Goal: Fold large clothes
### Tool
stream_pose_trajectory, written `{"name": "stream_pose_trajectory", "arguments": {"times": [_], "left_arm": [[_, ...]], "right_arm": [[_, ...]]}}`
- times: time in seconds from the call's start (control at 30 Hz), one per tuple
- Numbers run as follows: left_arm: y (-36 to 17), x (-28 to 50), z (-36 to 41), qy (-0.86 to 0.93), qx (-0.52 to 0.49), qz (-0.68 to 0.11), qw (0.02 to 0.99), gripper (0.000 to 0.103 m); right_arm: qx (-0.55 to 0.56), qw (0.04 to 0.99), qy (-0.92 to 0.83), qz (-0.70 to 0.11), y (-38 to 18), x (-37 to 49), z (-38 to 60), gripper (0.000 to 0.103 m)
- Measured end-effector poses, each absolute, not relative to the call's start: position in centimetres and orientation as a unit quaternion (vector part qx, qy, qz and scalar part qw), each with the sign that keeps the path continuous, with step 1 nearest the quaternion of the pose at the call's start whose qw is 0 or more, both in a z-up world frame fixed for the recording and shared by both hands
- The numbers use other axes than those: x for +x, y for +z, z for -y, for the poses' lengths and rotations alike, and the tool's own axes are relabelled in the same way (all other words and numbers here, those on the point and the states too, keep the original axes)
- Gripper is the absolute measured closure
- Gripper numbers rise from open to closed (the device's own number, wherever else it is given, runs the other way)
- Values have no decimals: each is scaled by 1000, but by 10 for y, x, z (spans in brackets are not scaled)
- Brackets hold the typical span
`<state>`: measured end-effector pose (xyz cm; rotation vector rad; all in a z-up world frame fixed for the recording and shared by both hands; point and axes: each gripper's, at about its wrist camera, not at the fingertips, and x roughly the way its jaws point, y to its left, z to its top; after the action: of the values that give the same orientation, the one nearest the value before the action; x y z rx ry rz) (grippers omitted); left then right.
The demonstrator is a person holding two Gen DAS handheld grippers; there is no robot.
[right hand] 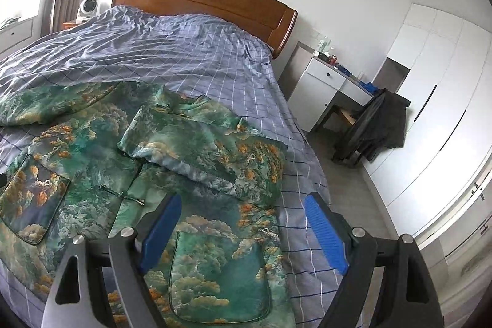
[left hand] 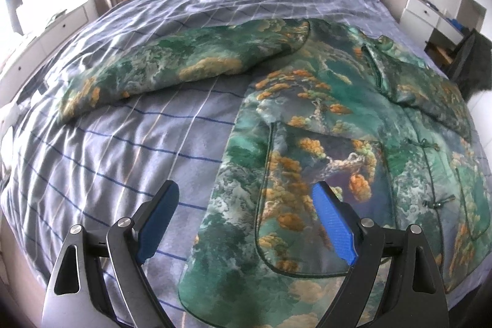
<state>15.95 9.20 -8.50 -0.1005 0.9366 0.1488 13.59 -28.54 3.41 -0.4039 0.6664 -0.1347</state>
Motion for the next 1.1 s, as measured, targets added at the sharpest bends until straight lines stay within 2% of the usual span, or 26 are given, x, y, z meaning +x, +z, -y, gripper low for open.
{"name": "stream_pose_trajectory", "arguments": {"times": [0.33, 0.47, 0.57, 0.67, 0.93, 1.0, 1.03, 1.07, 1.1], "left_arm": [[-102, 165, -114, 91, -69, -466, 877, 11], [-108, 170, -167, 102, -169, -454, 869, 11], [-113, 172, -226, 110, -290, -420, 853, 10], [-123, 184, -270, 124, -362, -396, 835, 9], [-149, 231, -357, 204, -475, -354, 780, 9], [-151, 236, -372, 226, -490, -341, 769, 12], [-149, 237, -375, 245, -487, -334, 769, 27], [-146, 238, -375, 255, -478, -334, 771, 63], [-140, 241, -373, 262, -455, -344, 778, 81]], "right_arm": [[-197, 921, -64, -329, 31, 138, 286, 19], [-181, 926, -38, -329, 28, 133, 287, 19], [-185, 925, -17, -332, 18, 126, 279, 19], [-191, 920, 0, -341, 5, 120, 271, 19], [-214, 906, 56, -360, -22, 98, 236, 19], [-223, 903, 64, -361, -25, 92, 230, 19], [-224, 902, 69, -364, -28, 90, 228, 19], [-224, 900, 72, -366, -29, 88, 227, 19], [-222, 899, 76, -369, -31, 87, 226, 19]]}}
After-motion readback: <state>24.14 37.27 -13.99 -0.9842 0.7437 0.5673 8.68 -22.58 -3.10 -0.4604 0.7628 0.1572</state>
